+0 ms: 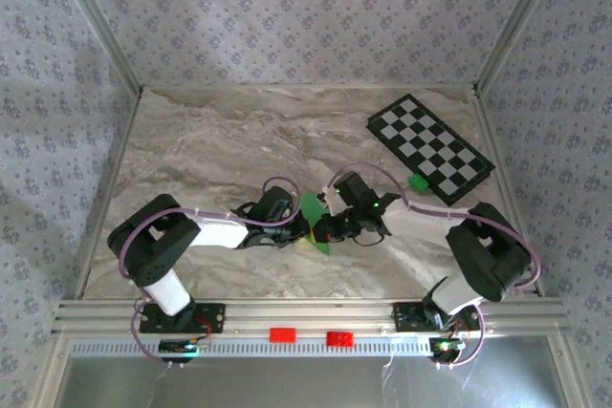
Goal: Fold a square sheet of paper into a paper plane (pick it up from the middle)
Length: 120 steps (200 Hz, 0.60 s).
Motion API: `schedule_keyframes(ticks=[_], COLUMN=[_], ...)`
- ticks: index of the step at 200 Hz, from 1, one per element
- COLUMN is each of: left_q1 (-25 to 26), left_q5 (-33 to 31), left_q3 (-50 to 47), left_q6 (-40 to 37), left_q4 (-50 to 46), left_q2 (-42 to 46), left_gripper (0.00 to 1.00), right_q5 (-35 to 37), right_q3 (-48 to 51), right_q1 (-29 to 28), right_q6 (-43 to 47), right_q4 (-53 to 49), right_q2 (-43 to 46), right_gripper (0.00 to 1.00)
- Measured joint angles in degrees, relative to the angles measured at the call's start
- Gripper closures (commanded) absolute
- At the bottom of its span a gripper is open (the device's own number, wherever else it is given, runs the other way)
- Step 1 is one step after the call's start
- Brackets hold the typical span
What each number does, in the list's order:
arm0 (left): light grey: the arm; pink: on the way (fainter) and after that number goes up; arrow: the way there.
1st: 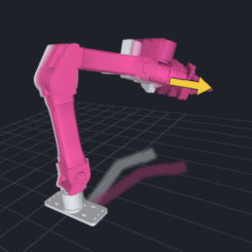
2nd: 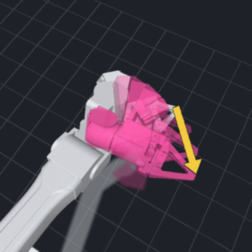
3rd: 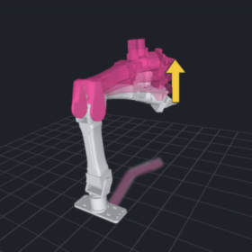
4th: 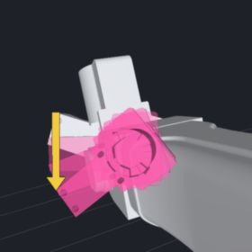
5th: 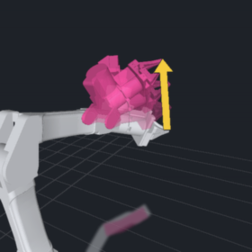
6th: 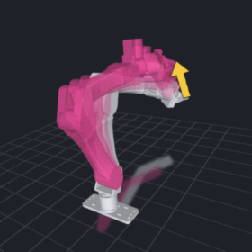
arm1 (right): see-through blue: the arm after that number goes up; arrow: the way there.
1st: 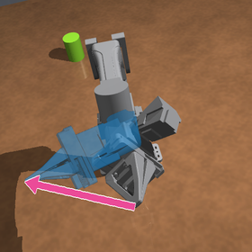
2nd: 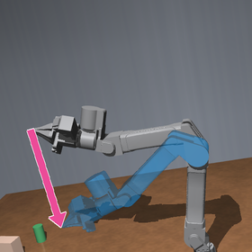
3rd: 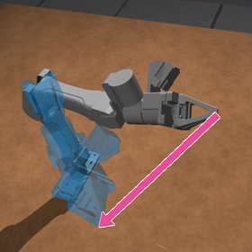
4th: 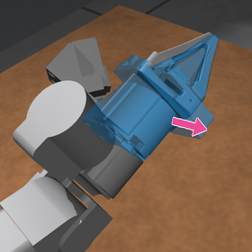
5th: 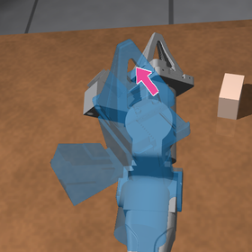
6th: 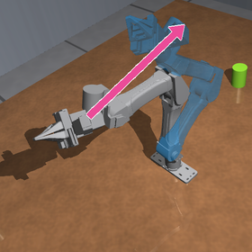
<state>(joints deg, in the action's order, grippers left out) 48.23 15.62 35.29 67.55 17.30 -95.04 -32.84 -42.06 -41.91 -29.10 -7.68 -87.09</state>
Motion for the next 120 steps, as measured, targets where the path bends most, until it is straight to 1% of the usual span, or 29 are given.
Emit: schedule_keyframes(ticks=[46, 120], left_q1=[0.22, 0.33], left_q5=[-0.24, -0.24], left_q3=[0.00, -0.22], left_q6=[-0.02, -0.04], left_q4=[0.17, 0.59], left_q2=[0.00, 0.00], left_gripper=[1.00, 1.00], right_q5=[0.52, -1.95], right_q3=[-1.46, 3.06], right_q1=[-0.63, -0.61], right_q6=[0.02, -2.47], right_q4=[-3.54, -1.22], right_q2=[-4.52, -4.39], right_gripper=[1.00, 0.99])
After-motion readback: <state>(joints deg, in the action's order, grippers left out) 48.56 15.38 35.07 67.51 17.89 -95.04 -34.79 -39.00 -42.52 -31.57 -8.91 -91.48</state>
